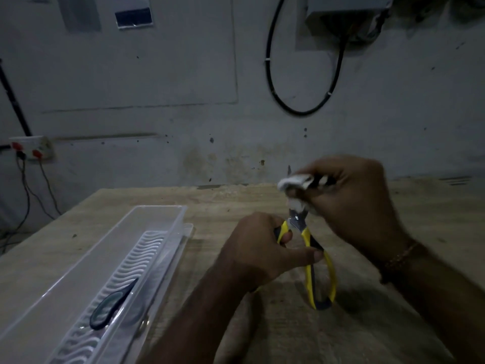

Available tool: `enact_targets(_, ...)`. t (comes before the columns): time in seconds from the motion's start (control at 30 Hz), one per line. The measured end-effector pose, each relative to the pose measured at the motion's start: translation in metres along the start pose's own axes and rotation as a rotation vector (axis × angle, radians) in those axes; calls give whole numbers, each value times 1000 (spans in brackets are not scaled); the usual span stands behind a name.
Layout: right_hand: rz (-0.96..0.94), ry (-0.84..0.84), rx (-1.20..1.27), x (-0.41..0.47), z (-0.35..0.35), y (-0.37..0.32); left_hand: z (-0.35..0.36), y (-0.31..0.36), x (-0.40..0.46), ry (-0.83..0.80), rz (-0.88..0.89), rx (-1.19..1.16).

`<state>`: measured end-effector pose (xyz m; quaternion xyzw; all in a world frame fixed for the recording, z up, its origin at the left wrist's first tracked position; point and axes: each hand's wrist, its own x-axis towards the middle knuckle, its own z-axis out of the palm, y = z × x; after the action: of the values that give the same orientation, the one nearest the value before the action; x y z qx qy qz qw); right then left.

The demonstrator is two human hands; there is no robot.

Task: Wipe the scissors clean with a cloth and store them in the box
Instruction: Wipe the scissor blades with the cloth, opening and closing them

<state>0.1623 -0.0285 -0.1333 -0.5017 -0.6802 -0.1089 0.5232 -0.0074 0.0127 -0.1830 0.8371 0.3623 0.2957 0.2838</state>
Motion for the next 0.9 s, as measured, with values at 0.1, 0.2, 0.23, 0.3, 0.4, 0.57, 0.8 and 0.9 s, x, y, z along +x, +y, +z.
enact_targets(0.1,-61,-110,-58,-6,7,5,0,-1,1,1,-16,12)
enact_targets(0.2,-55,-121,-49,0,12,9,0,-2,1,15,-13,58)
enact_targets(0.23,-42,-121,-44,1,15,10,1,-3,1,17,-7,76)
enact_targets(0.3,-25,-111,-26,4,21,13,2,-5,2,30,3,100)
enact_targets(0.4,0,-21,14,14,27,15,3,-6,2,59,8,121)
enact_targets(0.57,-23,49,-104,38,43,22,3,-8,3,28,-1,116)
enact_targets(0.8,72,318,-17,46,11,14,1,-6,2,2,-2,-18)
enact_targets(0.9,96,178,9,12,-2,4,1,-9,3,39,-3,-14)
